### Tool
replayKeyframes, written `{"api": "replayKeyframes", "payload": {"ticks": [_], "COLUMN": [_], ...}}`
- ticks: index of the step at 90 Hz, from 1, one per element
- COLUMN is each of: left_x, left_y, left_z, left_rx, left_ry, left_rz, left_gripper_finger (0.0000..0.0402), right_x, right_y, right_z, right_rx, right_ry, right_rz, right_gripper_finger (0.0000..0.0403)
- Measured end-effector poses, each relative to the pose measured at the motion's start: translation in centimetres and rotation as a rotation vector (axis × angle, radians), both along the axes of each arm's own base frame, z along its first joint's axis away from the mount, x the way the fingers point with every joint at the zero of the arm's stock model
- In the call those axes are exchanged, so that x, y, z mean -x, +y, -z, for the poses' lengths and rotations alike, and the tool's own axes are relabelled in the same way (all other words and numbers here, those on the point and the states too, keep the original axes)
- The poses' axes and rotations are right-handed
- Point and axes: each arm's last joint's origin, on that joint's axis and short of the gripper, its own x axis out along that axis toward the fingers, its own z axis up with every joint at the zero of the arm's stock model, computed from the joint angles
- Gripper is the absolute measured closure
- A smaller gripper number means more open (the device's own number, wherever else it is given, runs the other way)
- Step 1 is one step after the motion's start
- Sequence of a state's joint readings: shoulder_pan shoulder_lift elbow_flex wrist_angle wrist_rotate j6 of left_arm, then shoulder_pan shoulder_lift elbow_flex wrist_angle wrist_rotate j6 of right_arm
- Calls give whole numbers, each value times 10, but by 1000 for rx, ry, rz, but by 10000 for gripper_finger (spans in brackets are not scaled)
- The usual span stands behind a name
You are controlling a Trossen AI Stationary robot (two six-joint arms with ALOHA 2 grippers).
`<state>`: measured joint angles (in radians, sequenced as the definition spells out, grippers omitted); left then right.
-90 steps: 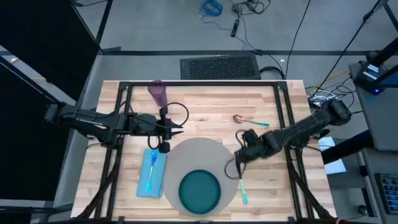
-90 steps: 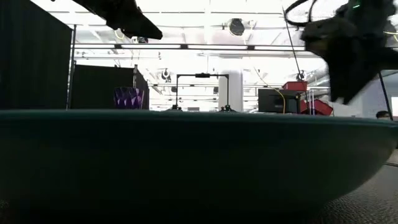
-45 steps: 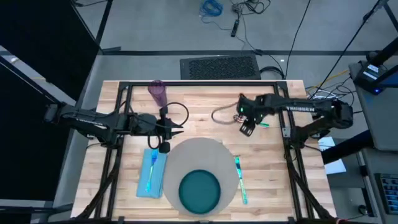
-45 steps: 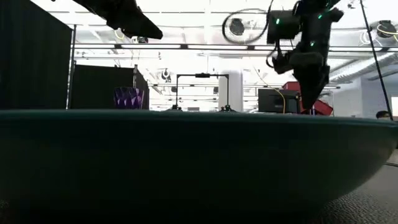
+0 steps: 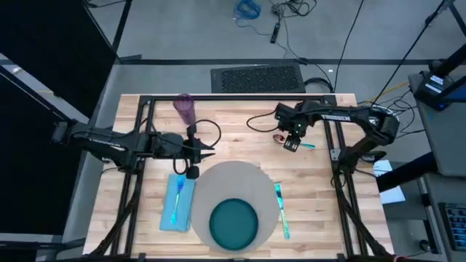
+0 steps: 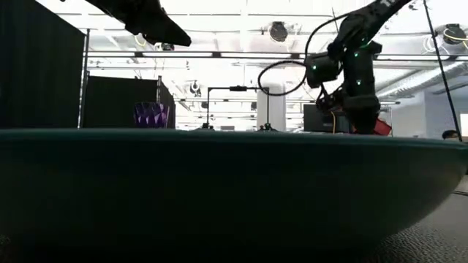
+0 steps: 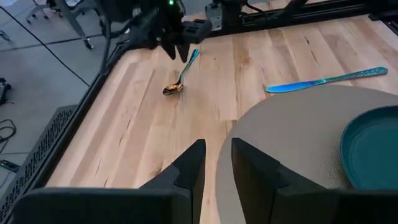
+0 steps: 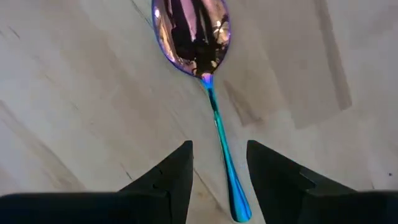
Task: Set table place
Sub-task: Move the blue spoon to the right of the blue table knife
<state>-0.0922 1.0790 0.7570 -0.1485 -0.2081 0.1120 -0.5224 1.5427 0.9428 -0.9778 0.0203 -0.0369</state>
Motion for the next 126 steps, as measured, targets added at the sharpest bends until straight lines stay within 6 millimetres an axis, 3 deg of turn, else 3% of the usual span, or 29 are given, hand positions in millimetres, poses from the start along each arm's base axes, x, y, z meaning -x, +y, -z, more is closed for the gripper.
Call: {"api": "replayKeyframes", "payload": {"ticks": [31,63,92,104,119,126], "left_x": [0,0,0,0,0,0], "left_y": [0,0,0,0,0,0], "left_z": [0,0,0,0,0,0], "left_rx": [-6,-5,-6,-7,-7,-7], "left_ry": [4,4,1,1,1,1], "left_rz": [3,2,3,3,4,4], "left_gripper_finger": [338,338,338,338,338,338], "right_x": [-5,4,5,5,5,5], "right_y": [-6,-6,-5,-4,-4,-4], "right_z": [5,31,40,40,40,40], "right_rx": [21,-16,-3,-6,-7,-4], "right_ry": [-31,37,8,7,7,8], "right_rz": [-38,-31,-10,-9,-10,-1], "right_gripper_finger": [268,268,272,303,384,395]}}
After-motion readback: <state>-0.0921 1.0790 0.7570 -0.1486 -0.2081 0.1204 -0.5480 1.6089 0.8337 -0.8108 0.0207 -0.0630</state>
